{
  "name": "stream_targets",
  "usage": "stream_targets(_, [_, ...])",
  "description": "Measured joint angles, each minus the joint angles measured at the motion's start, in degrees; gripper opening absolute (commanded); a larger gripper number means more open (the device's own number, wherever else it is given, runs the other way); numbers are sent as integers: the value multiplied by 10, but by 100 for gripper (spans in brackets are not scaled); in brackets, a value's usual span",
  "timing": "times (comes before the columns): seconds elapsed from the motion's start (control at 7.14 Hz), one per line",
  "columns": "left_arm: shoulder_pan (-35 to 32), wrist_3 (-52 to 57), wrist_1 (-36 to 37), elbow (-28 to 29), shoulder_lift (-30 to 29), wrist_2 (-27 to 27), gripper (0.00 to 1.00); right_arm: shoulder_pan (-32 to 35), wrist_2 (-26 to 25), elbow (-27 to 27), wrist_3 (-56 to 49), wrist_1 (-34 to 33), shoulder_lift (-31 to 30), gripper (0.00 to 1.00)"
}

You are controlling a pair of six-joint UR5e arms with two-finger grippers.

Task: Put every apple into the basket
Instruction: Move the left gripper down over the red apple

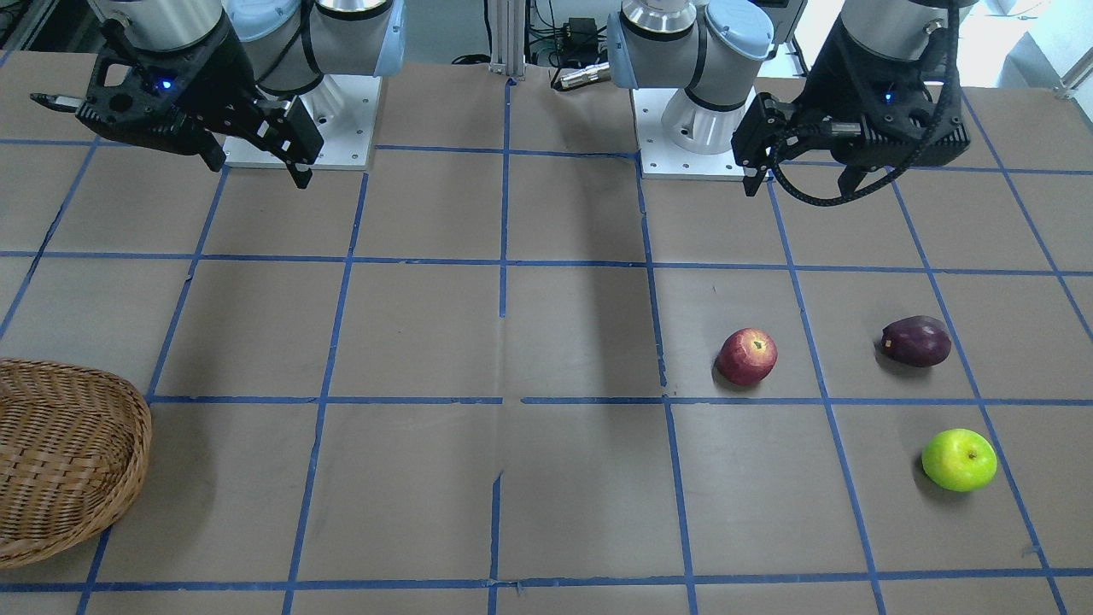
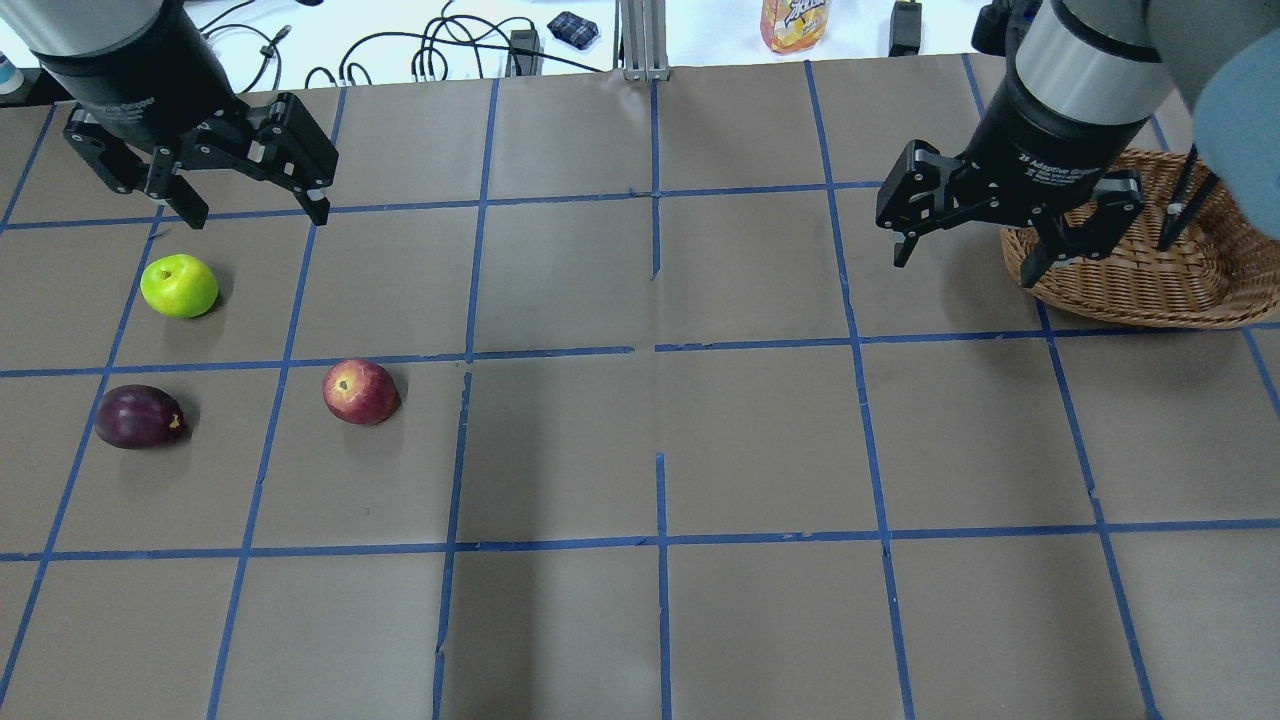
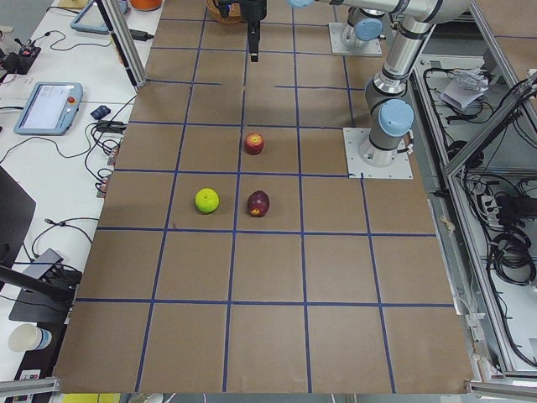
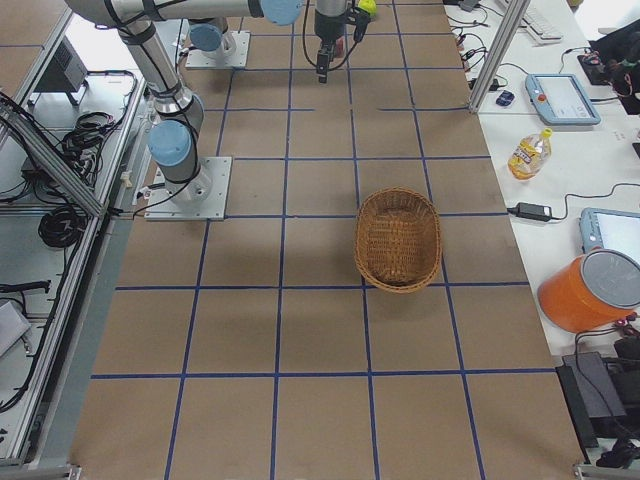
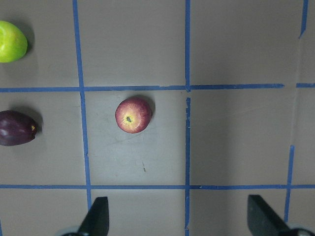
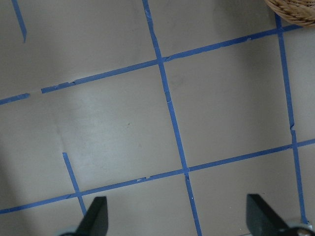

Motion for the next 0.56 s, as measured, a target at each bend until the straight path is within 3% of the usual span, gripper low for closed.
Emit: stream_targets(0.56, [0,0,1,0,0,0,100,0,0,-1,-1,-4,0,100])
